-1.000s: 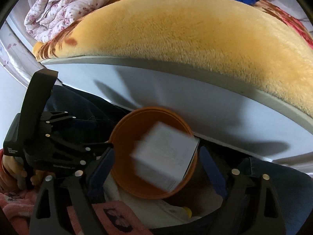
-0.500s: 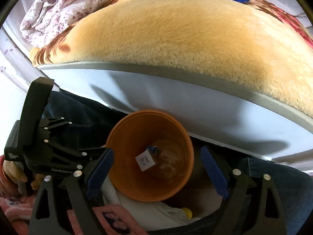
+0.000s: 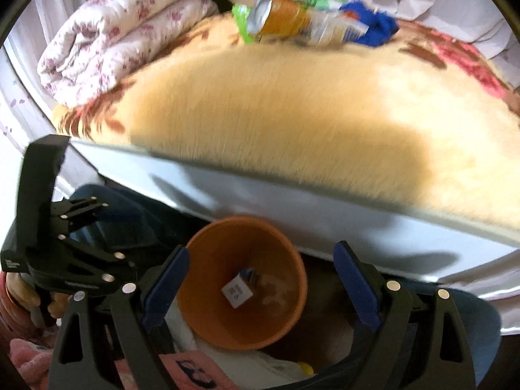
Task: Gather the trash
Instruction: 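Grasp the silver snack bag with the left tool while the right tool grasps the juice pouch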
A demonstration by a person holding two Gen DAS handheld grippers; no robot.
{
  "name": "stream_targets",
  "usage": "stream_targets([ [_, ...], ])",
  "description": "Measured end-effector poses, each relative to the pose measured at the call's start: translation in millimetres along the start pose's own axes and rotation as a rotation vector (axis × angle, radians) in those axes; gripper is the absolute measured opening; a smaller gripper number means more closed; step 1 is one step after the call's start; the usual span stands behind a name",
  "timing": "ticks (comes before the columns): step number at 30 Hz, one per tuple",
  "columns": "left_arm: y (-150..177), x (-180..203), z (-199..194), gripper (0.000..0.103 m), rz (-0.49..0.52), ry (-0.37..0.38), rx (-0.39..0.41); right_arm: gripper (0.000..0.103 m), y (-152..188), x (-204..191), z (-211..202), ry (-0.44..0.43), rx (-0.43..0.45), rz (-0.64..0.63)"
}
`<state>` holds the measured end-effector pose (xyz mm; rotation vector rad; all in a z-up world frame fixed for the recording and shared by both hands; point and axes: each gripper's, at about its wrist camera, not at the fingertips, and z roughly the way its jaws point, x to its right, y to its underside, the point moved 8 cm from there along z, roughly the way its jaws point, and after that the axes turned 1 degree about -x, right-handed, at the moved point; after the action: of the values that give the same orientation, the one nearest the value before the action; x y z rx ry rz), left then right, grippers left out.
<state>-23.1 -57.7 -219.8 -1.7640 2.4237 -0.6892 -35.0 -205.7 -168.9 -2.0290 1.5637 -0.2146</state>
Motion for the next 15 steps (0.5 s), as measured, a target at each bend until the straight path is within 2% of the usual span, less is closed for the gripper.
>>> stream_targets([
  [4,-39.6,8.1,-30.7,0.085,0.076,-0.034,0.134,0.089,-10.2,8.2,-17.5,0.001,0.052,0.021],
  [11,-118.9,24.9,-37.2,0.085,0.181,-0.136,0.254,0.089,-14.8,19.0,-26.5,-0.013,0.085,0.055],
  [15,-161.2,38.4,-24.8,0.085,0.241,-0.154,0.294,0.089,-12.1,29.0,-23.5,-0.023,0.083,0.087],
])
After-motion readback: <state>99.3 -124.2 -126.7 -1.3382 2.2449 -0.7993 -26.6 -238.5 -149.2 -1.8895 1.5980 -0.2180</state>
